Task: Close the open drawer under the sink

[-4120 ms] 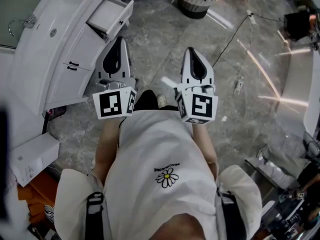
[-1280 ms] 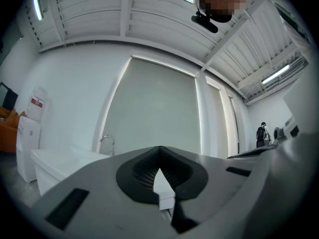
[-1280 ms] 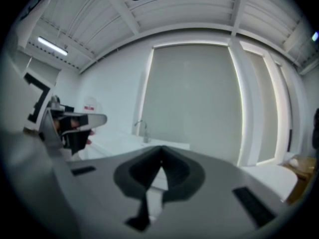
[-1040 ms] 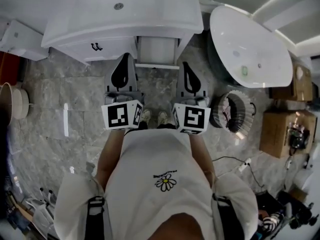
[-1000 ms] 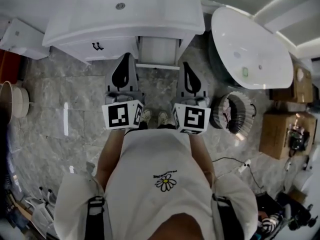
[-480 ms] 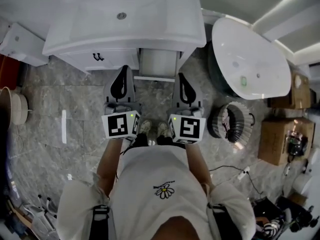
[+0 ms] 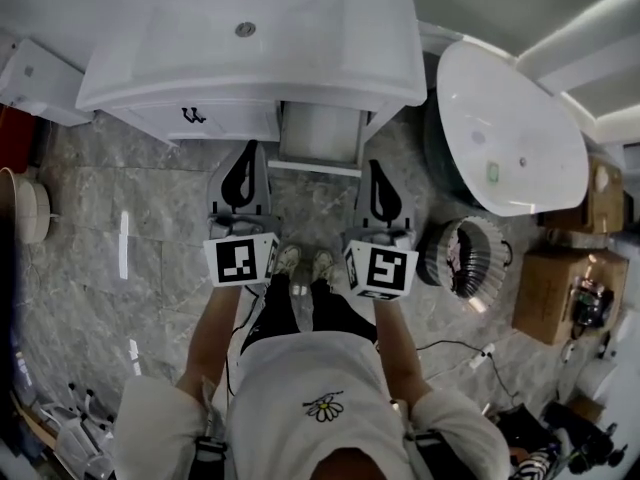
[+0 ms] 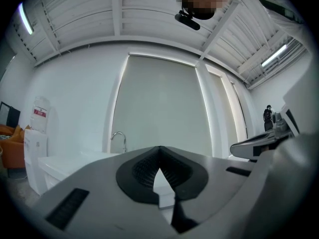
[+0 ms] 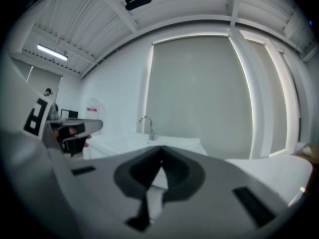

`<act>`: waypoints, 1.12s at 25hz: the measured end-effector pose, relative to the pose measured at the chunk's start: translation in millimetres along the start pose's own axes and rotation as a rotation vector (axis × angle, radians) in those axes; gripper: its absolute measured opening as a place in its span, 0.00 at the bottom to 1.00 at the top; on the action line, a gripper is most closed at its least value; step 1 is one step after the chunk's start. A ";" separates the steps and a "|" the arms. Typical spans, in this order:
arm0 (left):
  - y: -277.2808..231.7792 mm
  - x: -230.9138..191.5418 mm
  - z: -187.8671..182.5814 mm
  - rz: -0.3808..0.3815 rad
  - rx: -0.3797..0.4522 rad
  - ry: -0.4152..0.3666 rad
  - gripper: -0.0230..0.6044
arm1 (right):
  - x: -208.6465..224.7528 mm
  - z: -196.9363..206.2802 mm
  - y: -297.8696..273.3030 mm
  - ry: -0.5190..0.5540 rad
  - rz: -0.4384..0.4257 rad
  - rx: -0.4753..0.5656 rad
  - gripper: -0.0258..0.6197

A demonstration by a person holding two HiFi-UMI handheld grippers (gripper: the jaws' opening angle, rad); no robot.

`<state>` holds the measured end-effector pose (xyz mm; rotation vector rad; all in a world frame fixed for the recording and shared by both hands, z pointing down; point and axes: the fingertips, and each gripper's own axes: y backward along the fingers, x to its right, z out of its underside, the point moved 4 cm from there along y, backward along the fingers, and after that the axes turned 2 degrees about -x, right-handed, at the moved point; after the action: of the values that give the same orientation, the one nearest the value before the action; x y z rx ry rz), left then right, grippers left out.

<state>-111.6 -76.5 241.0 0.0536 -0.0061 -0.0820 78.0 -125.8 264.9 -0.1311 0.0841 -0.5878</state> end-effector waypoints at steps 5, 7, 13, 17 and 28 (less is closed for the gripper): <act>7.0 -5.9 39.6 -0.019 -0.059 0.006 0.07 | -9.4 32.9 -7.0 -0.007 -0.022 -0.036 0.09; 5.8 -7.9 56.1 -0.018 -0.069 -0.004 0.07 | -13.0 48.1 -13.6 -0.008 -0.032 -0.046 0.09; -3.2 -12.7 104.4 -0.025 -0.062 0.016 0.07 | -25.7 98.6 -35.4 -0.011 -0.052 -0.066 0.09; -3.7 -24.1 139.9 -0.078 -0.030 0.073 0.07 | -35.9 133.8 -48.7 -0.017 -0.059 -0.062 0.09; -8.5 -26.9 227.8 -0.058 -0.100 0.076 0.07 | -54.4 215.5 -65.7 -0.060 -0.060 -0.070 0.09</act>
<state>-141.0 -94.9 467.9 -0.0433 0.0751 -0.1383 22.1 -128.3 489.8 -0.2196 0.0424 -0.6404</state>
